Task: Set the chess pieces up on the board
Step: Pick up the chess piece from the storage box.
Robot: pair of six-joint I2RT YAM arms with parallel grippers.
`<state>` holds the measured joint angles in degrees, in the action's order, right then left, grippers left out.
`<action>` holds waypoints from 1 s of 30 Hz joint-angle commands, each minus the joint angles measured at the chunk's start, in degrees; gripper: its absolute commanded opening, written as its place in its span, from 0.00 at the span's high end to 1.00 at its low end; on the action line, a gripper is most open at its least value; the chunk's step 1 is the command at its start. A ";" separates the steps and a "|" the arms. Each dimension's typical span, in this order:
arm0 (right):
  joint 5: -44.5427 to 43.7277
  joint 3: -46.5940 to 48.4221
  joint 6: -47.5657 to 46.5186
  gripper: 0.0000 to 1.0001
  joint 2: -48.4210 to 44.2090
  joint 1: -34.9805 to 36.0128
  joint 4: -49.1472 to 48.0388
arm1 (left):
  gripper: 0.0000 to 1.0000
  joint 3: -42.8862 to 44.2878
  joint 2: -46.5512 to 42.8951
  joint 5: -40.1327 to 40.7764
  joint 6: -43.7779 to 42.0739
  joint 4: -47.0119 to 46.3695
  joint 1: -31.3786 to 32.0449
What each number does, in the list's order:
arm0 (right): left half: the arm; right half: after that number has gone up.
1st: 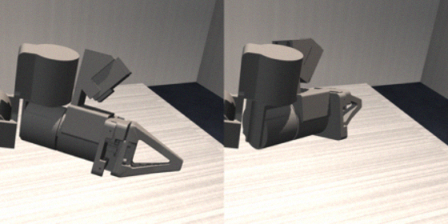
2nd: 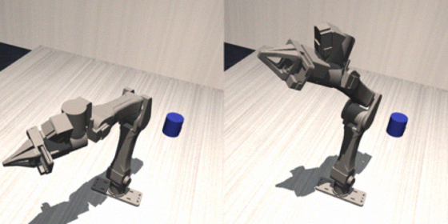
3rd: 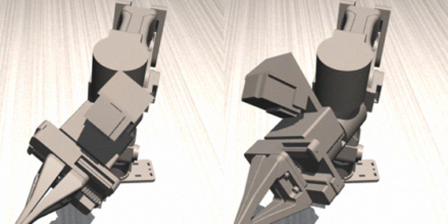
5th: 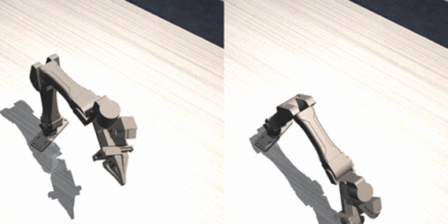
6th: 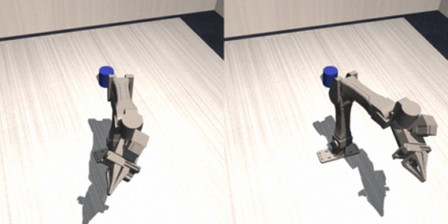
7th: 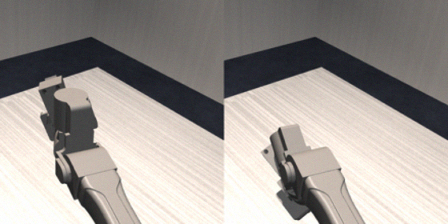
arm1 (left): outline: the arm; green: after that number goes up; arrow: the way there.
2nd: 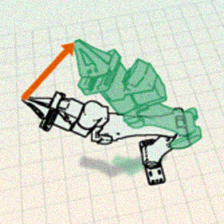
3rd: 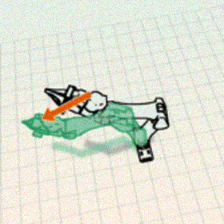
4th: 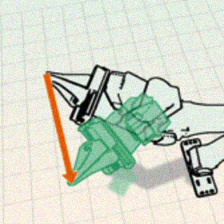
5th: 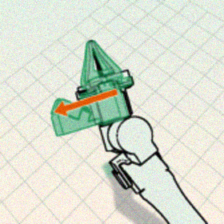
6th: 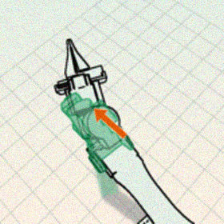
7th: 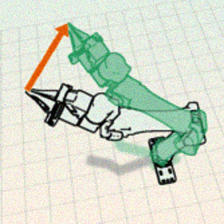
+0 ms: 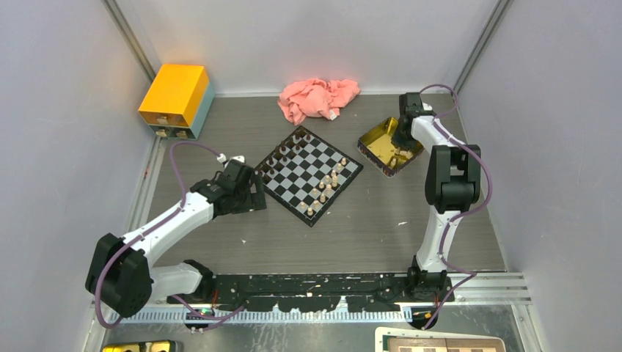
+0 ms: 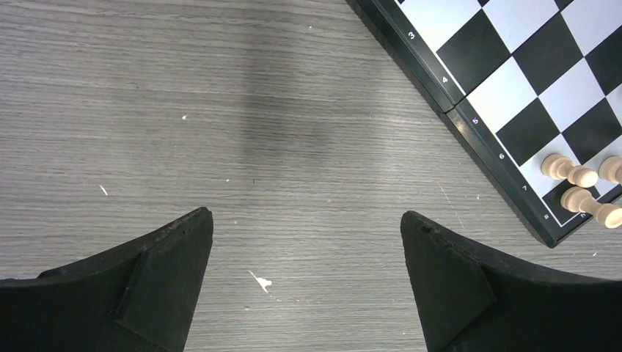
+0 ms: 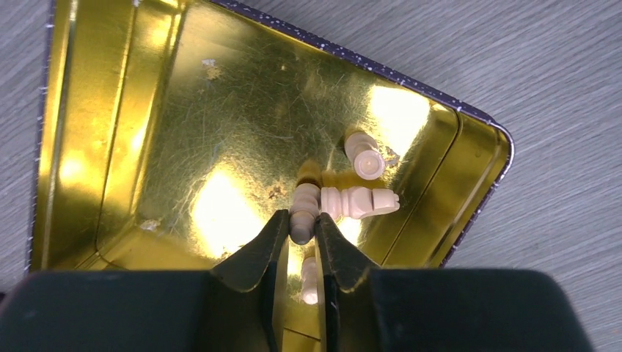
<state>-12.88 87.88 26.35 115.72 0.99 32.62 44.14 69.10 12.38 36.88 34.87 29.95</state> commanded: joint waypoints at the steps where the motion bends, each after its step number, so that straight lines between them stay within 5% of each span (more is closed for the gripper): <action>1: 0.14 2.67 -1.07 0.99 -6.91 -0.21 -0.92 | 0.00 1.00 -2.13 0.19 -0.41 -2.60 0.21; 30: 5.17 1.85 -1.39 0.99 -13.59 2.81 0.95 | 0.00 -1.03 -6.85 -0.34 0.63 -1.63 0.22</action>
<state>-10.44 87.96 25.10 106.24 3.92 34.20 43.53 64.10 12.32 37.08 34.30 29.95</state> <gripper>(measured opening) 0.221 0.995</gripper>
